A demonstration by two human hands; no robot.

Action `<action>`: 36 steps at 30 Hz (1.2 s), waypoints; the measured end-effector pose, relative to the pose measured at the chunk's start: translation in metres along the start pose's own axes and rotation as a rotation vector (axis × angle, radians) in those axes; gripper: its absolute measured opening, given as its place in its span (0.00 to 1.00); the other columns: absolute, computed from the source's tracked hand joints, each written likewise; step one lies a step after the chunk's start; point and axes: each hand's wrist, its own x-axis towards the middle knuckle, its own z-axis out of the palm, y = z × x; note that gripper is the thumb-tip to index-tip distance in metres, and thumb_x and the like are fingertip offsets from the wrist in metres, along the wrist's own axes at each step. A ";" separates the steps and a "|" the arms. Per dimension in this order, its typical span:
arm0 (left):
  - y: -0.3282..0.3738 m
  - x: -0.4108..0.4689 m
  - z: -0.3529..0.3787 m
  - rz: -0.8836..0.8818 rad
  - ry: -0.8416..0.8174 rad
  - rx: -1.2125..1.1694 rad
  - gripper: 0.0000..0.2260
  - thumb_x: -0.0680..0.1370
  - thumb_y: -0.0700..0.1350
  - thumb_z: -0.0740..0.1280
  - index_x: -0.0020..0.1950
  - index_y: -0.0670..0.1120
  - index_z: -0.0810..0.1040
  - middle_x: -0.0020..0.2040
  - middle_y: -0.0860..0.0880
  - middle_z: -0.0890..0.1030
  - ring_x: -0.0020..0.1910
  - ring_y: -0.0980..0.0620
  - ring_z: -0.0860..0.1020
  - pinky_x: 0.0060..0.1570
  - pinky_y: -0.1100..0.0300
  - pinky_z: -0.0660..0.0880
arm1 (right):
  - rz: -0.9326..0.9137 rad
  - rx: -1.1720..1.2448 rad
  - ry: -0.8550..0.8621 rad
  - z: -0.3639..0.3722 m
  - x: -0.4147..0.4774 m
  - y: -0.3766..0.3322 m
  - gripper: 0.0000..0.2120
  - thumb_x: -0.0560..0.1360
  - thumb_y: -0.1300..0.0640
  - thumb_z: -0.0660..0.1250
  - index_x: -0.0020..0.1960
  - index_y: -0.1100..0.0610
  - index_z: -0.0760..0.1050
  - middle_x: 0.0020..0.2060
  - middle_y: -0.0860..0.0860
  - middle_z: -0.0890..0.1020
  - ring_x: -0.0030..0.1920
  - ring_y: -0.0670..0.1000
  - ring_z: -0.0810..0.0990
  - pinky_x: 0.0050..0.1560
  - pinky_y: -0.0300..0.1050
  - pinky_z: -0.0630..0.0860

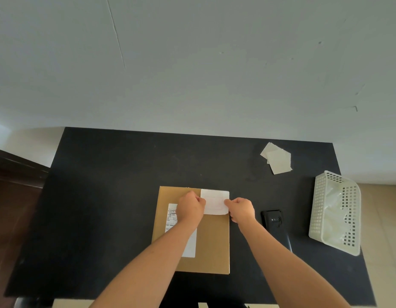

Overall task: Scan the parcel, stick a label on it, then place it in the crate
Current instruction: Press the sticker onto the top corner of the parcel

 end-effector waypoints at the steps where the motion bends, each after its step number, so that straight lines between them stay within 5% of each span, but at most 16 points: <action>1: 0.000 -0.001 -0.002 -0.002 0.001 0.008 0.05 0.81 0.44 0.66 0.50 0.43 0.78 0.48 0.45 0.83 0.42 0.46 0.79 0.35 0.55 0.73 | 0.000 -0.021 -0.011 -0.001 0.000 -0.003 0.10 0.75 0.54 0.69 0.39 0.57 0.74 0.33 0.53 0.78 0.35 0.53 0.76 0.47 0.53 0.83; 6: 0.000 -0.003 -0.007 -0.011 -0.020 0.008 0.06 0.82 0.44 0.65 0.49 0.41 0.76 0.48 0.44 0.82 0.40 0.47 0.78 0.33 0.56 0.72 | 0.049 -0.027 -0.081 -0.007 -0.005 -0.008 0.13 0.77 0.53 0.69 0.38 0.58 0.71 0.32 0.54 0.76 0.33 0.53 0.74 0.39 0.48 0.77; 8: 0.002 -0.004 -0.009 0.001 -0.016 0.011 0.09 0.82 0.47 0.64 0.51 0.41 0.76 0.49 0.44 0.82 0.44 0.45 0.80 0.38 0.52 0.78 | 0.078 -0.029 -0.107 -0.013 -0.008 -0.005 0.17 0.77 0.49 0.70 0.36 0.57 0.68 0.29 0.52 0.72 0.30 0.52 0.70 0.34 0.46 0.73; 11: -0.003 -0.003 -0.012 0.159 0.151 0.239 0.18 0.80 0.58 0.63 0.60 0.46 0.76 0.57 0.46 0.79 0.56 0.45 0.75 0.53 0.50 0.76 | 0.058 -0.067 -0.057 -0.020 -0.008 -0.002 0.24 0.76 0.40 0.68 0.34 0.55 0.64 0.26 0.50 0.67 0.28 0.50 0.68 0.33 0.47 0.71; 14: -0.008 0.010 -0.015 0.129 0.126 0.476 0.37 0.75 0.76 0.55 0.77 0.56 0.65 0.78 0.43 0.65 0.79 0.38 0.58 0.74 0.36 0.57 | 0.007 -0.022 -0.049 -0.014 -0.009 -0.007 0.24 0.75 0.32 0.65 0.40 0.52 0.66 0.31 0.47 0.70 0.31 0.48 0.69 0.32 0.45 0.71; 17: -0.009 0.024 -0.010 -0.018 0.003 0.430 0.48 0.66 0.84 0.46 0.80 0.62 0.61 0.85 0.44 0.54 0.83 0.38 0.39 0.71 0.23 0.37 | 0.107 0.019 -0.106 0.003 -0.010 -0.014 0.34 0.72 0.26 0.61 0.58 0.56 0.70 0.44 0.51 0.77 0.44 0.52 0.77 0.37 0.47 0.77; 21: -0.013 0.030 0.001 -0.073 0.028 0.378 0.43 0.66 0.83 0.47 0.75 0.63 0.68 0.82 0.46 0.59 0.82 0.38 0.38 0.68 0.20 0.35 | 0.132 0.003 -0.133 0.016 -0.002 -0.014 0.39 0.72 0.24 0.58 0.66 0.56 0.70 0.51 0.52 0.79 0.48 0.53 0.78 0.38 0.46 0.74; 29: -0.016 0.031 0.009 -0.081 0.067 0.266 0.29 0.73 0.74 0.52 0.66 0.63 0.74 0.77 0.49 0.63 0.82 0.41 0.39 0.70 0.24 0.33 | 0.125 0.145 -0.291 0.007 0.007 0.004 0.27 0.76 0.27 0.58 0.57 0.50 0.72 0.52 0.53 0.81 0.52 0.54 0.80 0.46 0.47 0.80; 36: -0.017 0.031 0.010 -0.086 0.073 0.252 0.29 0.73 0.75 0.51 0.66 0.62 0.75 0.77 0.49 0.63 0.81 0.42 0.39 0.69 0.23 0.33 | 0.049 0.189 -0.350 -0.003 -0.012 0.046 0.22 0.79 0.36 0.64 0.46 0.57 0.74 0.37 0.52 0.75 0.37 0.51 0.73 0.38 0.45 0.76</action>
